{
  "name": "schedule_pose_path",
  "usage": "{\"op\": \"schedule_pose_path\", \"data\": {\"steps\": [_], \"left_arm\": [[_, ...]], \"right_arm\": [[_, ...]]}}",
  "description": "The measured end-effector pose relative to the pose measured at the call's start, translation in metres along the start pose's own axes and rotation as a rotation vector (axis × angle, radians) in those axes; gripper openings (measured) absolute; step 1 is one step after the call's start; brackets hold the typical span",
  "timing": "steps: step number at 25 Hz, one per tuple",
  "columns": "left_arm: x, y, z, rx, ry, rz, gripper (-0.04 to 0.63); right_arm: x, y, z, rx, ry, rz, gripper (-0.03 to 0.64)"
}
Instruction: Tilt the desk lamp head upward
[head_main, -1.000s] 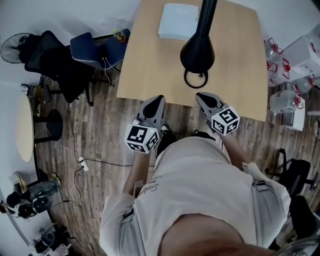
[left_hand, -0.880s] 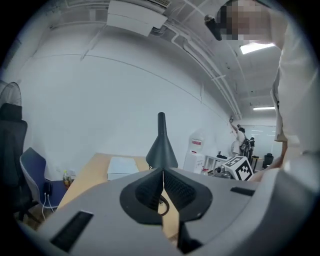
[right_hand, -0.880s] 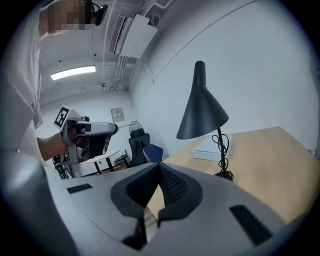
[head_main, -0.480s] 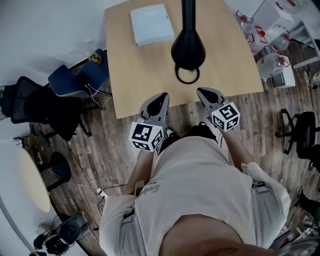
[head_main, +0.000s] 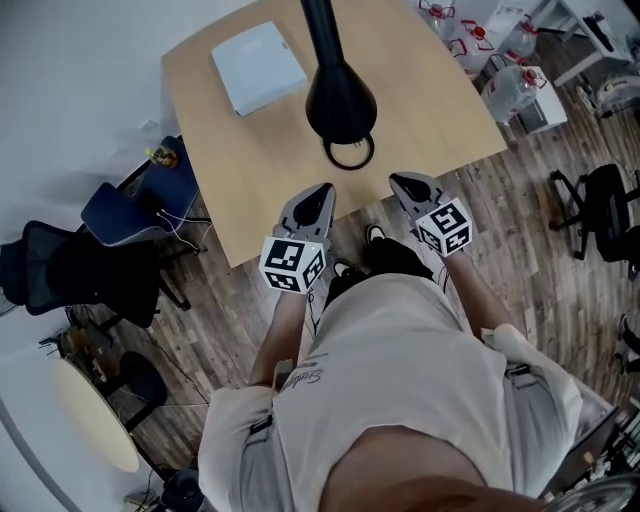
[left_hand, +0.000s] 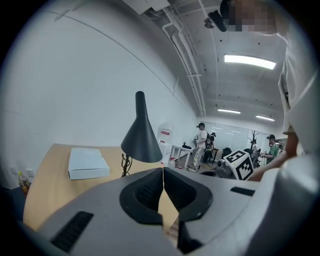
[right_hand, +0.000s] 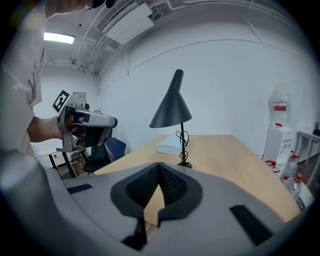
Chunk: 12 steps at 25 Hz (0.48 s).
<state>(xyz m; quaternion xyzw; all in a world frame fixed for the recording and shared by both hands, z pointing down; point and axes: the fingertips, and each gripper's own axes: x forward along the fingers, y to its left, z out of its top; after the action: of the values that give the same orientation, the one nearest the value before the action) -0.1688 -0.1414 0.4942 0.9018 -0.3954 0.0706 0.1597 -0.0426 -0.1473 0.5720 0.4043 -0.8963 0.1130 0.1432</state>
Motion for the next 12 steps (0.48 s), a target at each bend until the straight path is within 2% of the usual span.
{"op": "schedule_pose_path", "data": {"steps": [7,12], "left_arm": [[0.024,-0.002,0.002,0.005,0.039,0.041,0.017],[0.053,0.005,-0.008,0.015,0.067,0.091,0.017]], "right_arm": [[0.018,-0.038,-0.026,0.027,0.051,0.031,-0.005],[0.048,-0.071,-0.047,-0.010,0.085,0.075,-0.005]]}}
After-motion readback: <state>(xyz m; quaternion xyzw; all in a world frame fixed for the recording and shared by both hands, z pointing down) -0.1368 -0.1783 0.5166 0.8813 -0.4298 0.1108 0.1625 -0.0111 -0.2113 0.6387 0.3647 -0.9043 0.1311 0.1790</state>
